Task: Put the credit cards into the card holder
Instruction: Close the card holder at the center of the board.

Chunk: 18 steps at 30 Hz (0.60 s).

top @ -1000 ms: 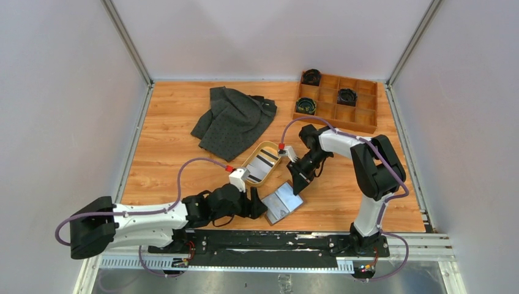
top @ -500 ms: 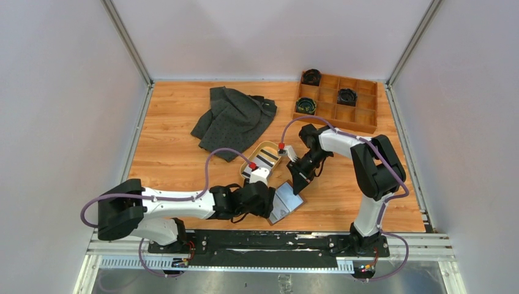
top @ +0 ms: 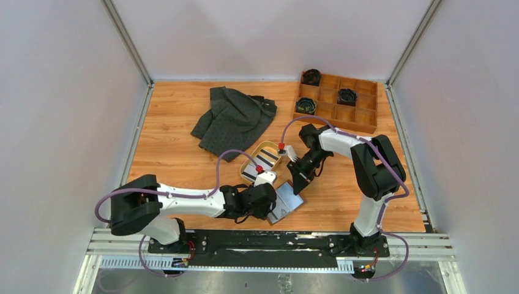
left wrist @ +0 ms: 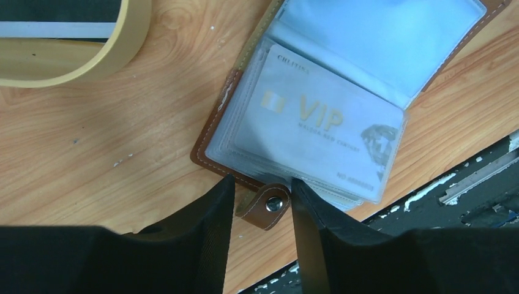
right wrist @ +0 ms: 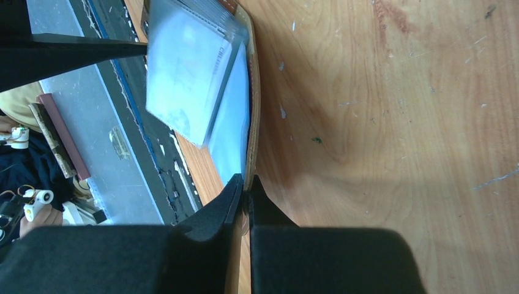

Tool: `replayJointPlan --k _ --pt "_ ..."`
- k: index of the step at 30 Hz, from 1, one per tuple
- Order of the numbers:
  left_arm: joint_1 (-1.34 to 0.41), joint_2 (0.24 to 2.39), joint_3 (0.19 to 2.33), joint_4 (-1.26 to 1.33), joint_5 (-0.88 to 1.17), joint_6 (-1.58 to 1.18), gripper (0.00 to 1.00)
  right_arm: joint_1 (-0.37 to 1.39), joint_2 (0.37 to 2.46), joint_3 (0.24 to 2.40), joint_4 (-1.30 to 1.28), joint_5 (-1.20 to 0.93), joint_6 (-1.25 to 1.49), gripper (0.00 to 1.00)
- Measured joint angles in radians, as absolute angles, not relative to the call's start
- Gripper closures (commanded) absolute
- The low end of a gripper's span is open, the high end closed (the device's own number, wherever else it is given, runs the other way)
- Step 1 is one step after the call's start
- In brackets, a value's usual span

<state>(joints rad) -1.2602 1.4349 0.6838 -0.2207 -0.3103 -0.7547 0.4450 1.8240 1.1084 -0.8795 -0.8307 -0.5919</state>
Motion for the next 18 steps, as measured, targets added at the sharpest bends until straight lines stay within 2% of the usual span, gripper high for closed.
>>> replayJointPlan --k 4,12,14,18 --pt "-1.260 1.443 0.689 -0.220 -0.292 -0.748 0.61 0.445 1.824 1.108 -0.881 -0.830 -0.595 0.98" --pt "-1.260 1.402 0.673 -0.216 -0.285 -0.752 0.95 0.445 1.822 1.108 -0.883 -0.826 -0.599 0.99" --pt "-1.260 1.377 0.658 -0.205 -0.288 -0.754 1.00 0.442 1.815 1.108 -0.883 -0.816 -0.600 0.99" --pt "-1.260 1.335 0.618 -0.149 -0.290 -0.751 1.00 0.426 1.780 1.108 -0.883 -0.788 -0.604 0.99"
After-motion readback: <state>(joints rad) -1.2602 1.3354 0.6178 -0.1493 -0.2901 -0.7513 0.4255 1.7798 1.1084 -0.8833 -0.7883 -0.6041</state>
